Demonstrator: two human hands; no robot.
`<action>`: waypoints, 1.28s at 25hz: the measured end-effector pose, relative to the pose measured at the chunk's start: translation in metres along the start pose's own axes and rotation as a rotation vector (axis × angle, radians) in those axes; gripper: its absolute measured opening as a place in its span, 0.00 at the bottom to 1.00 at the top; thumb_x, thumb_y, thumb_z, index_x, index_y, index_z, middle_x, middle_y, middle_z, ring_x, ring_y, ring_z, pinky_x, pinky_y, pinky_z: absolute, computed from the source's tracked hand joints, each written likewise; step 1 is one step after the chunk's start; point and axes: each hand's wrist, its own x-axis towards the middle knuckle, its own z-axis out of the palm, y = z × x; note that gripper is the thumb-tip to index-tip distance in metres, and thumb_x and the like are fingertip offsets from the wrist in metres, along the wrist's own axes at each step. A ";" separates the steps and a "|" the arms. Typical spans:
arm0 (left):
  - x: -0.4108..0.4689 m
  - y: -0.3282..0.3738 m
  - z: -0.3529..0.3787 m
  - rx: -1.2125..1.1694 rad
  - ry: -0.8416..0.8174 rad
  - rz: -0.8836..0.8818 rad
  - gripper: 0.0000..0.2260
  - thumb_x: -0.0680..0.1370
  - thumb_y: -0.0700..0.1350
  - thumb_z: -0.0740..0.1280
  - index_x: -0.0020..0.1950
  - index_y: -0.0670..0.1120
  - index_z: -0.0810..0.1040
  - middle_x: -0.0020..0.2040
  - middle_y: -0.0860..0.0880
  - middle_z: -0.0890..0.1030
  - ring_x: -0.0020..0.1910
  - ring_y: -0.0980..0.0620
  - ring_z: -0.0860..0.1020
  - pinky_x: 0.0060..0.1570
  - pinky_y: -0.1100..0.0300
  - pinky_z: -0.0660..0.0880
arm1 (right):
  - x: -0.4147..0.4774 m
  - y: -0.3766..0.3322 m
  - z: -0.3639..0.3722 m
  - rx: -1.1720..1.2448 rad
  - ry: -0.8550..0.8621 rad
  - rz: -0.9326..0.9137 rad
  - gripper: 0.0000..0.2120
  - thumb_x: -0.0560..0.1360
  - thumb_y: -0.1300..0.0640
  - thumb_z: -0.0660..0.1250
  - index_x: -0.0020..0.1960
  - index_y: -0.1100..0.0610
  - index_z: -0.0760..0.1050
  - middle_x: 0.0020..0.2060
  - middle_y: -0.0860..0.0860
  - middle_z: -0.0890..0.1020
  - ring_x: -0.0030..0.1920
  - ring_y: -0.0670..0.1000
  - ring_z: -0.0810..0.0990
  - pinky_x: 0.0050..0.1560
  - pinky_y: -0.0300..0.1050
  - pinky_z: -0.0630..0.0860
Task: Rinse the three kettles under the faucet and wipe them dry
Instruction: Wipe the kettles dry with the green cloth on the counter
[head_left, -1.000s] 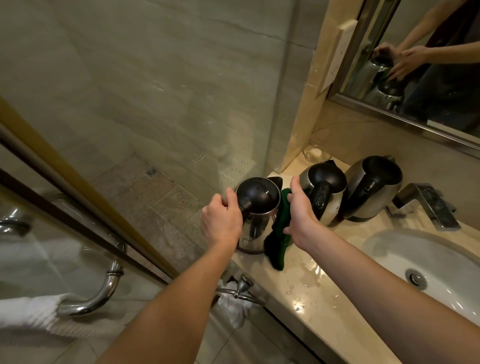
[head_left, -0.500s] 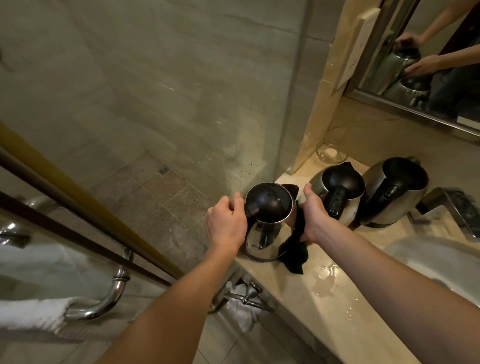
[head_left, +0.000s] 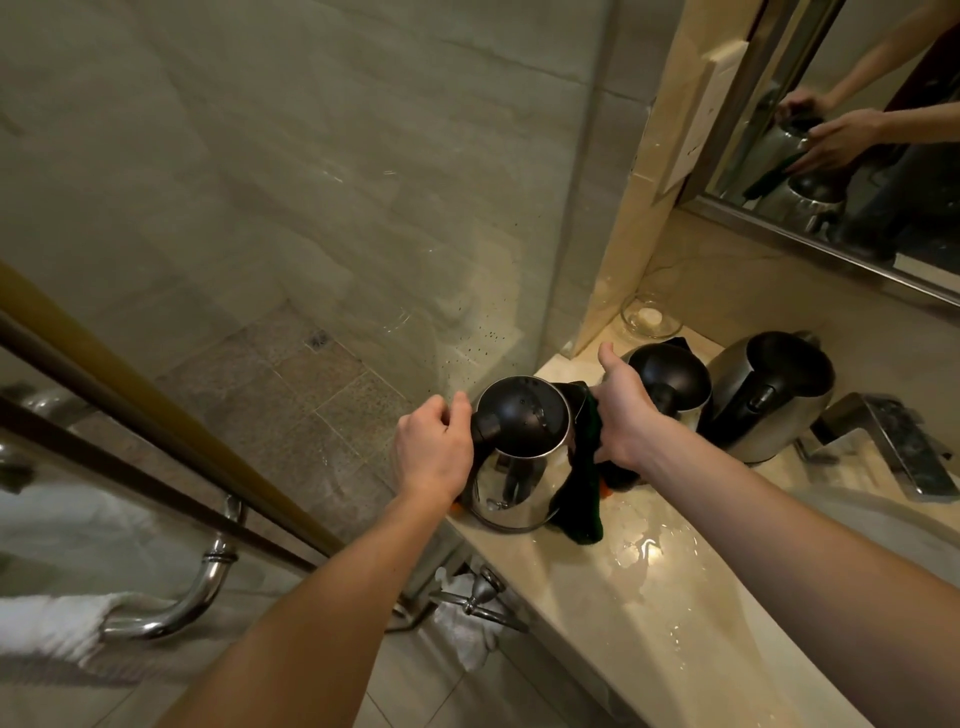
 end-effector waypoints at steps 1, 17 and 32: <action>0.000 0.000 0.000 0.004 -0.008 -0.004 0.20 0.82 0.55 0.58 0.34 0.46 0.70 0.36 0.45 0.75 0.38 0.47 0.75 0.45 0.47 0.76 | 0.002 -0.003 -0.001 -0.053 0.004 0.005 0.46 0.73 0.26 0.53 0.79 0.57 0.53 0.76 0.58 0.61 0.75 0.64 0.58 0.71 0.68 0.53; 0.005 -0.002 0.000 0.037 0.017 0.032 0.21 0.82 0.52 0.60 0.30 0.48 0.68 0.30 0.49 0.71 0.31 0.51 0.69 0.35 0.53 0.68 | 0.022 -0.035 0.011 -0.507 -0.183 0.075 0.50 0.73 0.24 0.46 0.77 0.64 0.55 0.76 0.62 0.62 0.75 0.66 0.56 0.71 0.72 0.47; 0.006 -0.005 0.001 0.079 0.049 0.082 0.22 0.82 0.50 0.62 0.28 0.50 0.65 0.26 0.53 0.68 0.27 0.55 0.67 0.30 0.58 0.60 | 0.057 -0.035 0.016 -0.917 -0.232 0.048 0.50 0.72 0.23 0.44 0.69 0.66 0.70 0.66 0.64 0.73 0.68 0.67 0.69 0.65 0.67 0.63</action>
